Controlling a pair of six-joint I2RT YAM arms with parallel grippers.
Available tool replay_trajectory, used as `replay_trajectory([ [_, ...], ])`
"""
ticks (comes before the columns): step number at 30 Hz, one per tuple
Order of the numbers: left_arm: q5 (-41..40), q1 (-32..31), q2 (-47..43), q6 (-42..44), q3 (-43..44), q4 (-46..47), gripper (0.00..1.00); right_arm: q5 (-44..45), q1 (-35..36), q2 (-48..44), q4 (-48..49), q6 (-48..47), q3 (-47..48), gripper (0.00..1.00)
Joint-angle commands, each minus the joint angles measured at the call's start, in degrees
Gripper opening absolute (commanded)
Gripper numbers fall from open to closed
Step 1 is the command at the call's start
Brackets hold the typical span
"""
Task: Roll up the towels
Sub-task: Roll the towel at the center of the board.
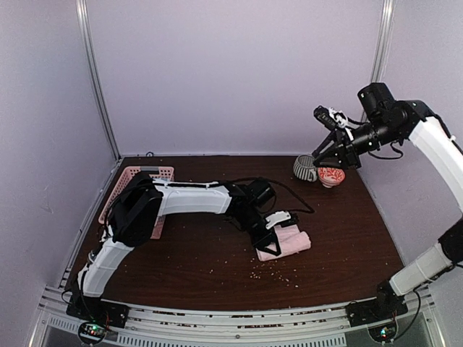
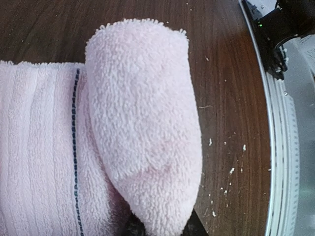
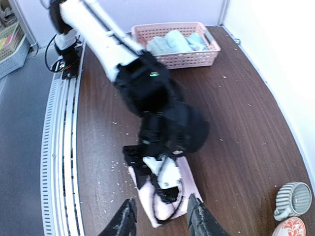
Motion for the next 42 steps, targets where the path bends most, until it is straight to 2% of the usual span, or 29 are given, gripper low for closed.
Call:
replay_trajectory([
  [1,10.1,1.68,6.61,-4.6,-0.82,-8.9,0.14,8.41,12.86,-6.27,6.55,-6.64,-14.25,0.38],
  [6,11.21,3.58,7.02,-5.73,-0.34,-8.86,0.15,20.88,20.46,-3.37,5.16,-8.06,-22.14,0.37],
  [11,10.32,3.92,7.78,-6.03,-0.02,-8.9,0.17,37.45,26.44,-4.44,20.07,-5.21,-36.77,0.42],
  [15,10.66,3.96,8.45,-6.29,0.31,-8.99,0.19,46.13,29.16,-2.37,29.04,-4.05,-42.31,0.43],
  [23,10.18,3.97,8.89,-6.18,0.57,-9.21,0.23,50.11,30.81,0.99,38.13,-5.81,-46.23,0.47],
  [30,9.15,3.98,8.75,-5.87,0.51,-9.19,0.27,49.45,30.81,4.81,40.46,-7.97,-48.73,0.5],
  [32,8.66,4.1,8.57,-5.7,0.52,-9.17,0.27,49.17,30.7,6.23,41.12,-8.22,-49.39,0.47],
  [36,4.85,4.18,6.15,-6.17,-1.0,-5.77,0.28,50.12,30.62,9.44,41.38,-8.66,-49.99,0.28],
  [38,2.33,4.19,2.36,-8.01,-4.84,-0.11,0.35,49.42,30.41,10.42,40.77,-8.9,-49.95,0.22],
  [40,-1.87,4.31,-2.43,-10.1,-9.58,6.03,0.46,47.87,30.25,11.04,39.18,-8.88,-49.05,0.18],
  [42,-5.61,4.82,-6.67,-11.61,-13.51,10.22,0.51,45.76,29.86,11.51,36.5,-8.71,-47.73,0.16],
])
